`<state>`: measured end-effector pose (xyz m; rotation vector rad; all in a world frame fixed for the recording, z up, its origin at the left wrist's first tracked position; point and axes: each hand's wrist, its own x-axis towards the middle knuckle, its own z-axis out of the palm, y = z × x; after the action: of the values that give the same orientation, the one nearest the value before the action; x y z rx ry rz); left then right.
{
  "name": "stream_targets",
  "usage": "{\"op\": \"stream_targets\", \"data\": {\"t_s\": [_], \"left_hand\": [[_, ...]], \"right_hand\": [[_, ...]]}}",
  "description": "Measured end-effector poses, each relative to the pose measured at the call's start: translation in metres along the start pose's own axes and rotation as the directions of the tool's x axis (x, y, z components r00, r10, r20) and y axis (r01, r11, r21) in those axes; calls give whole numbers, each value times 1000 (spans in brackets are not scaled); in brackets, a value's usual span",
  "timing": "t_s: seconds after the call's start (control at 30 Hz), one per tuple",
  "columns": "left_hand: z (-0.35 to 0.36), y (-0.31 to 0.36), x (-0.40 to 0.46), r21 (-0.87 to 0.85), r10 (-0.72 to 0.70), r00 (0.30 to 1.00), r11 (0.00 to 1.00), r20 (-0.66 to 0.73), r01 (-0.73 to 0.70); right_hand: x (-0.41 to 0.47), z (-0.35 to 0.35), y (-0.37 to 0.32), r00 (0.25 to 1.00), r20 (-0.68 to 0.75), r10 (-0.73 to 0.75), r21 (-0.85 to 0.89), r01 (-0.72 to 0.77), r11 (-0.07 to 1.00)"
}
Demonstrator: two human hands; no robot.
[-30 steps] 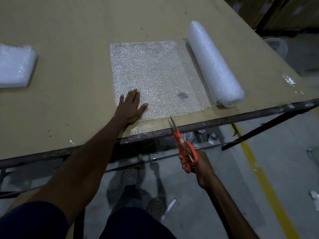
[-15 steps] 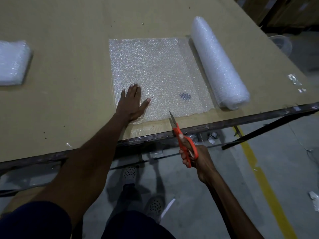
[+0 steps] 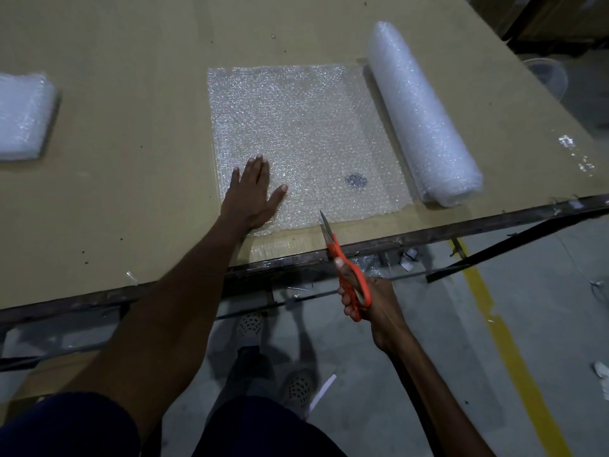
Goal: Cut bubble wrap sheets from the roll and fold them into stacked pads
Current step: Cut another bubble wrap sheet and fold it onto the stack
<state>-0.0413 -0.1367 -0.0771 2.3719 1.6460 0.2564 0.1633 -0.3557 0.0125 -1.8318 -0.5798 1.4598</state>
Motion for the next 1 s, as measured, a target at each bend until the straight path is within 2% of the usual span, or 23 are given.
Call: {"op": "stream_targets", "data": {"t_s": [0.53,1.0], "left_hand": [[4,-2,1,2,0,1000,1000,-21,0],[2,0,-1,-16,1,1000,1000,-22,-1]], "right_hand": [[8,10,1,999,-32,-40,57,42,997],[19,10,-4,997,-53,-59,-15,59,998]]}}
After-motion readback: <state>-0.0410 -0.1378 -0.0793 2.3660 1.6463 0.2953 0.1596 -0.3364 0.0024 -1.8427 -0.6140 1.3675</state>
